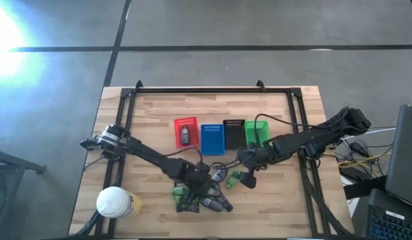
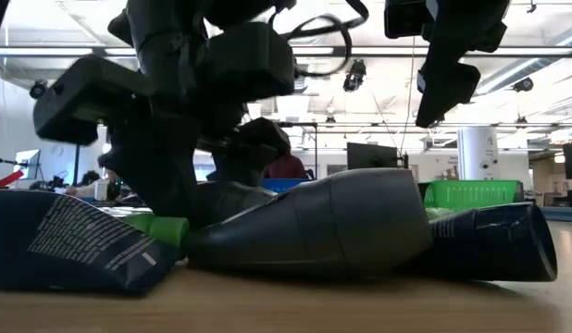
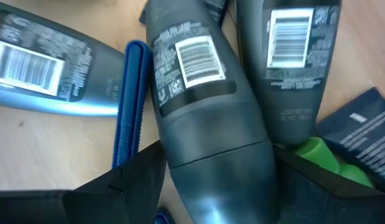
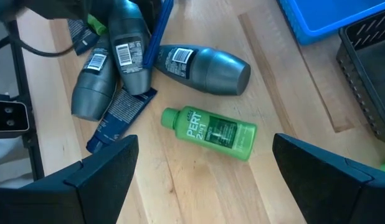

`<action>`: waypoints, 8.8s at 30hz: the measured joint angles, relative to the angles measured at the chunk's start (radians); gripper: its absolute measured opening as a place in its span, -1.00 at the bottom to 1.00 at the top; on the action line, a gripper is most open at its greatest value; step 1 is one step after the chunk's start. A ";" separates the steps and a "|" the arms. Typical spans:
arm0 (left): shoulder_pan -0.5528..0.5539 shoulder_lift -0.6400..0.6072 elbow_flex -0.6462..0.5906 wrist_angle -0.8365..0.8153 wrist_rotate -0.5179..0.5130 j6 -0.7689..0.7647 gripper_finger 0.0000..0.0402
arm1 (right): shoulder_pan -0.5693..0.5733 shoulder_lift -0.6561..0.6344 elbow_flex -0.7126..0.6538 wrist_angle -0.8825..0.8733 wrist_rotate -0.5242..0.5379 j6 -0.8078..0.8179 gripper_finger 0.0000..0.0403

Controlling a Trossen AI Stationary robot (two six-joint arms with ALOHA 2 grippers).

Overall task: Pick & Place Travel size toiletries
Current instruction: Put the gray deodorant into the red bin

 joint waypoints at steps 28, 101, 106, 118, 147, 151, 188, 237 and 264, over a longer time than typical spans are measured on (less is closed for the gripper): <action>0.007 -0.051 0.010 -0.098 -0.027 0.014 0.02 | 0.000 0.000 0.000 -0.005 0.001 0.058 0.83; 0.395 -0.450 -0.124 -0.422 -0.432 -0.164 0.02 | 0.011 0.000 0.008 0.166 0.079 0.318 0.83; 0.475 -0.459 -0.129 -0.517 -0.373 -0.441 0.02 | 0.011 0.000 0.007 0.166 0.080 0.319 0.83; 0.485 -0.470 -0.214 -0.282 -0.235 -0.954 0.01 | 0.011 0.000 0.007 0.160 0.082 0.312 0.83; 0.485 -0.467 -0.285 -0.061 -0.171 -1.271 0.16 | 0.011 0.000 0.002 0.159 0.112 0.185 0.83; 0.453 -0.489 -0.256 -0.062 -0.088 -1.116 0.16 | 0.011 0.000 0.000 0.159 0.082 0.171 0.83; -0.165 -0.648 -0.310 -0.161 -0.371 -1.014 0.16 | -0.053 0.594 0.442 -0.185 0.043 -1.105 0.83; -0.204 -0.818 -0.494 0.065 -0.435 -0.764 0.15 | -0.153 0.448 0.371 -0.065 -0.197 -0.793 -0.04; -0.193 -0.437 -0.170 0.296 -0.820 0.212 0.49 | -0.222 0.342 0.482 -0.021 -0.562 -0.458 -0.04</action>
